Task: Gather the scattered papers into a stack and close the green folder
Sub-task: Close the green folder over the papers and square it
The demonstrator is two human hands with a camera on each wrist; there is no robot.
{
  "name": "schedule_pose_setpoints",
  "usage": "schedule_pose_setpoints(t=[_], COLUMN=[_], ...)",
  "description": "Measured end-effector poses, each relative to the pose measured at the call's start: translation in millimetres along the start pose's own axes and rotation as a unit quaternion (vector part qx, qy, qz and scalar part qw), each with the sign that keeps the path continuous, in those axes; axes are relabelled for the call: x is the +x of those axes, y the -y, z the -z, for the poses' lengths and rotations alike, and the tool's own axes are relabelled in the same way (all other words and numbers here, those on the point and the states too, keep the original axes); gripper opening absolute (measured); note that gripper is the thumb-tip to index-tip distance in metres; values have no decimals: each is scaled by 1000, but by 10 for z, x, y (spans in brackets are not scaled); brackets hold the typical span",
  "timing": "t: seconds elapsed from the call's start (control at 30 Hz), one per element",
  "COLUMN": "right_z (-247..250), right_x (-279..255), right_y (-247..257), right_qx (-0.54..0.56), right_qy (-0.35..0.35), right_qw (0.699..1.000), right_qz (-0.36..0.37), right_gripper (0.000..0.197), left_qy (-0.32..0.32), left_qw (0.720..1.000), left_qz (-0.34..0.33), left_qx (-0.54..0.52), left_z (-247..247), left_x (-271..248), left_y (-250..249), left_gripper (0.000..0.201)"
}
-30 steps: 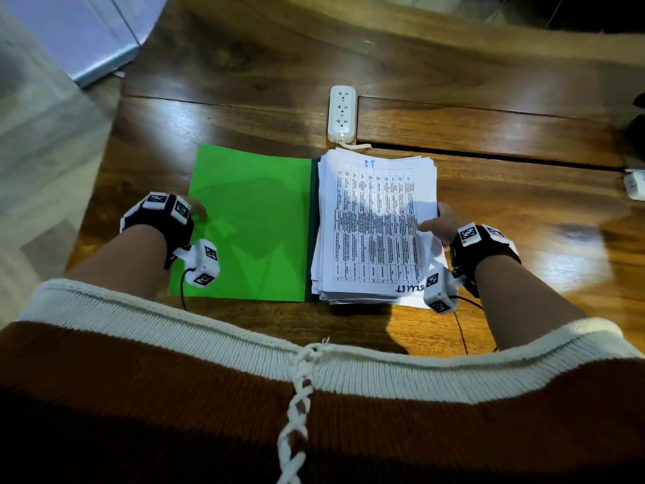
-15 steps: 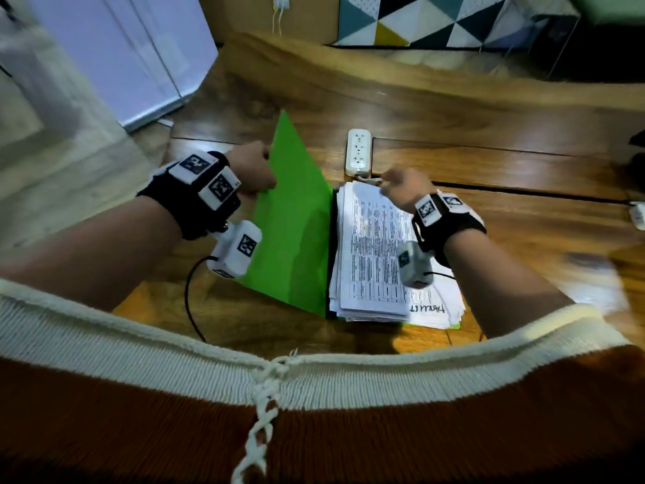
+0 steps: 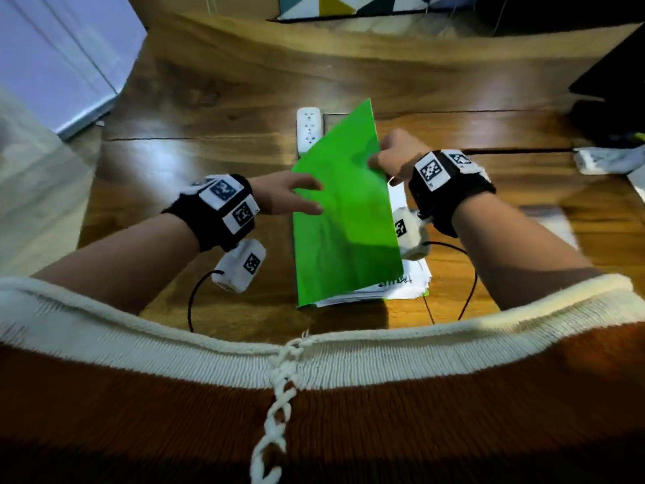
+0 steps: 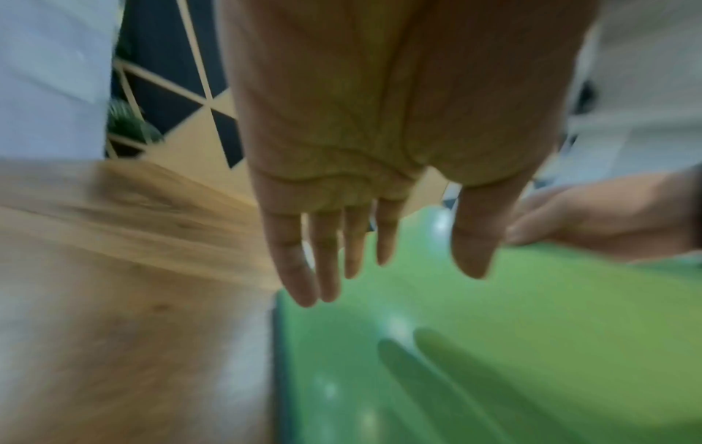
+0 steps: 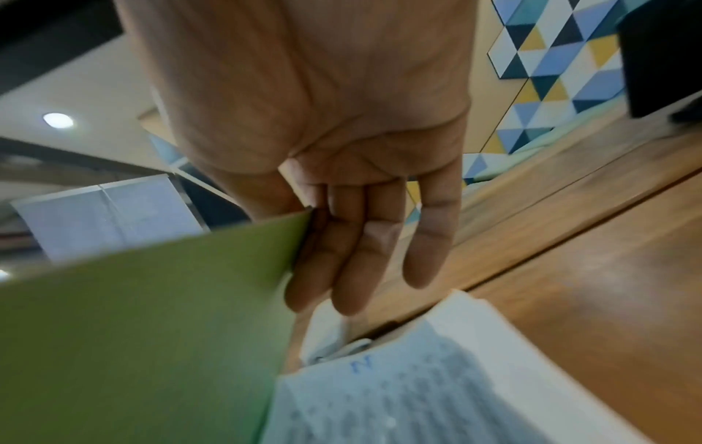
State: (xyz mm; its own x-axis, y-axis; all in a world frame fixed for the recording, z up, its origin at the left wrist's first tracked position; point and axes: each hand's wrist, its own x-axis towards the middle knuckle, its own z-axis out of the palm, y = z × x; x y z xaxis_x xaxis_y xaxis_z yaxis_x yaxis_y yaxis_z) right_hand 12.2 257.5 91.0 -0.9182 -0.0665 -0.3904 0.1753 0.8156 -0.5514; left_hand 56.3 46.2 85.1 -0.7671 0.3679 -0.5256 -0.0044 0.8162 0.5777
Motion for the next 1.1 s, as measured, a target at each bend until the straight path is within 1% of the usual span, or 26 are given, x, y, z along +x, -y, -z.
schedule_pose_setpoints(t=[0.03, 0.07, 0.1, 0.13, 0.17, 0.23, 0.3, 0.37, 0.43, 0.47, 0.5, 0.53, 0.6, 0.67, 0.7, 0.73, 0.77, 0.8, 0.83, 0.87, 0.9, 0.93, 1.0, 1.07, 1.1], right_z=[15, 15, 15, -3, -23, -70, -112, -137, -192, -238, -308, -391, -538, -703, -766, -766, -744, -782, -753, -689, -593, -553, -512, -518, -525], right_x=[8, 26, 46, 72, 93, 165, 246, 305, 379, 429, 472, 556, 716, 918, 996, 992, 955, 1007, 992, 921, 773, 717, 682, 682, 685], right_y=[-140, -269, -398, -508, -600, -770, -921, -1018, -1131, -1208, -1259, -1361, -1534, -1755, -1811, -1782, -1714, -1761, -1720, -1633, -1443, -1381, -1355, -1420, -1455], right_qx=[-5, -19, -40, -57, -69, -74, -54, -33, -46, -54, -38, 6, 122, 203, 237, 274, 322, 351, 372, 387, 392, 392, 390, 343, 310], right_qy=[3, 6, 8, 10, 12, 20, 36, 52, 71, 81, 90, 92, 81, 89, 100, 111, 112, 106, 106, 114, 114, 101, 50, 2, -12], right_qw=[1000, 999, 998, 997, 996, 996, 997, 996, 993, 991, 990, 990, 979, 962, 952, 940, 922, 910, 901, 893, 887, 888, 893, 910, 920], right_qz=[-19, -32, -43, -48, -49, -46, -48, -58, -81, -88, -98, -103, -145, -158, -165, -173, -181, -193, -195, -202, -215, -220, -220, -231, -240], right_gripper=[22, 22, 26, 33, 40, 44, 39, 31, 29, 27, 18, 10, 37, 50, 61, 76, 86, 86, 78, 71, 65, 61, 46, 39, 36], left_qy=[-29, -51, -60, -65, -64, -42, -32, -41, -56, -62, -66, -68, -74, -69, -65, -64, -67, -72, -78, -87, -97, -107, -122, -125, -123], left_qw=[998, 995, 991, 988, 983, 970, 961, 955, 949, 946, 943, 940, 936, 932, 932, 931, 930, 929, 928, 924, 920, 917, 914, 907, 905], left_qz=[27, 59, 99, 136, 173, 229, 255, 269, 289, 296, 302, 311, 324, 335, 337, 340, 342, 344, 347, 356, 363, 368, 375, 389, 394], left_qx=[46, 66, 65, 43, 5, -62, -101, -118, -117, -119, -121, -121, -121, -120, -119, -118, -115, -112, -112, -112, -111, -106, -100, -100, -100], left_z=[-24, -54, -99, -160, -237, -401, -550, -607, -577, -546, -523, -499, -483, -477, -473, -471, -471, -475, -483, -498, -518, -540, -576, -601, -617], left_x=[95, 189, 294, 376, 462, 609, 748, 866, 937, 947, 958, 984, 1037, 1076, 1085, 1090, 1097, 1098, 1101, 1105, 1100, 1093, 1095, 1110, 1125], left_y=[69, 177, 281, 386, 473, 581, 647, 642, 594, 550, 514, 496, 482, 479, 471, 470, 469, 463, 449, 438, 417, 384, 324, 294, 295], left_gripper=[61, 53, 44, 36, 36, 40, 50, 69, 86, 91, 94, 97, 100, 103, 103, 103, 102, 101, 99, 97, 95, 92, 88, 89, 90])
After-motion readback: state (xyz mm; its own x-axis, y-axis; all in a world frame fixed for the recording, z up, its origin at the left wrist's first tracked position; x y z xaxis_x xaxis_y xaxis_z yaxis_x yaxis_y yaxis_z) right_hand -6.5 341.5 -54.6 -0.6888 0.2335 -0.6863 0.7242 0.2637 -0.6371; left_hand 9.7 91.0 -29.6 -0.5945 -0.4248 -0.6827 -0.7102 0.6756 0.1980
